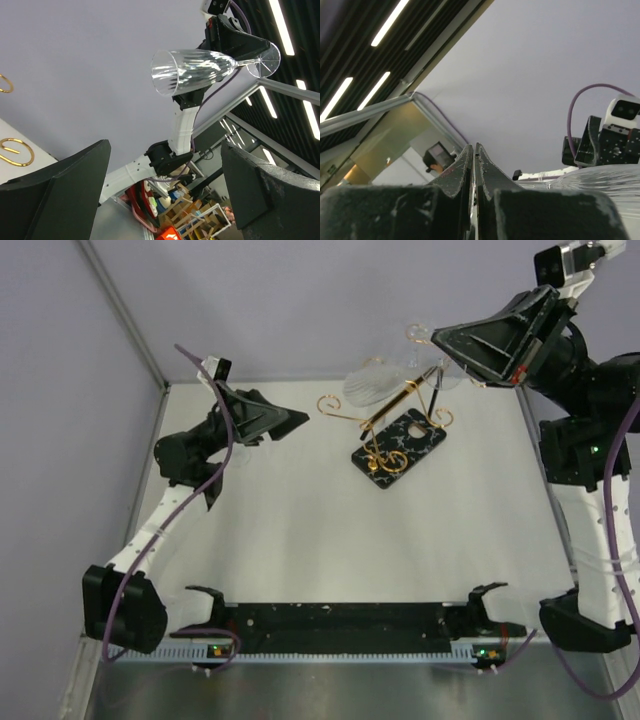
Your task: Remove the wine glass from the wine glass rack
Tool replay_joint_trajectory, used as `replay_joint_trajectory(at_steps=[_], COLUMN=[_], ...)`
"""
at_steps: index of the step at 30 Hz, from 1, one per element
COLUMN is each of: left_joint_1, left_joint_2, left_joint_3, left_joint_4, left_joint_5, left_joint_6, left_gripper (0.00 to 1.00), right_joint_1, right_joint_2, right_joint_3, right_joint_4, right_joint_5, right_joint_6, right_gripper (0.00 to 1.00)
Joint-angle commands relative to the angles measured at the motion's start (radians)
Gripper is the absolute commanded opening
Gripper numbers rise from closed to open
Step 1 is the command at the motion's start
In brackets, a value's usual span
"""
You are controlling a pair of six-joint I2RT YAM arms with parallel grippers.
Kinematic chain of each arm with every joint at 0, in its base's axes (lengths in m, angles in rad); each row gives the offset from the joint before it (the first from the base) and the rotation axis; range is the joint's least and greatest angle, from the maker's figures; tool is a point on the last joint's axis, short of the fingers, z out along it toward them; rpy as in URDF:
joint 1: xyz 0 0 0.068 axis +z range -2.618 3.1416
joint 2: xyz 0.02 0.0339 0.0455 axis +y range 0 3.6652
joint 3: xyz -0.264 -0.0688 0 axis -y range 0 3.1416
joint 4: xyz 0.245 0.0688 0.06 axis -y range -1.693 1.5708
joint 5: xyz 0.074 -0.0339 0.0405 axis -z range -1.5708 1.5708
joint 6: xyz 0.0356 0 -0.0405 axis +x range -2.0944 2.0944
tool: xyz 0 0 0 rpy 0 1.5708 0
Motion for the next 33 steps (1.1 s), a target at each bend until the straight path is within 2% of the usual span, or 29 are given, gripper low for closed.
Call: replay_joint_trajectory(at_steps=[1,5,14,18,22,28,33], left_joint_1=[-0.030,-0.049,-0.073,-0.088,-0.102,-0.115,-0.122], left_joint_2=[0.025,0.028,0.044,0.058,0.058,0.055,0.041], left_joint_3=[0.011,-0.004,-0.015,-0.013,-0.004,0.010,0.022], left_joint_4=[0.208,0.250,0.389,0.478,0.495,0.558,0.570], left_joint_5=[-0.030,-0.049,-0.098,-0.134,-0.148,-0.174,-0.184], left_joint_6=[-0.104,-0.129,-0.213,-0.259,-0.267,-0.290,-0.293], left_gripper=[0.96,0.96,0.93,0.88,0.83,0.71,0.67], right_joint_1=[0.114,0.162,0.238,0.269,0.284,0.284,0.284], right_joint_2=[0.015,0.035,0.014,0.014,0.010,-0.014,-0.025], right_joint_3=[-0.006,0.004,-0.103,-0.127,-0.152,-0.174,-0.157], right_joint_4=[0.066,0.107,0.195,0.224,0.258,0.265,0.253], right_joint_5=[0.053,0.067,0.102,0.115,0.122,0.135,0.133], right_joint_6=[-0.035,-0.035,-0.037,-0.038,-0.026,-0.026,-0.034], right_gripper=[0.00,0.00,0.00,0.00,0.00,0.00,0.00])
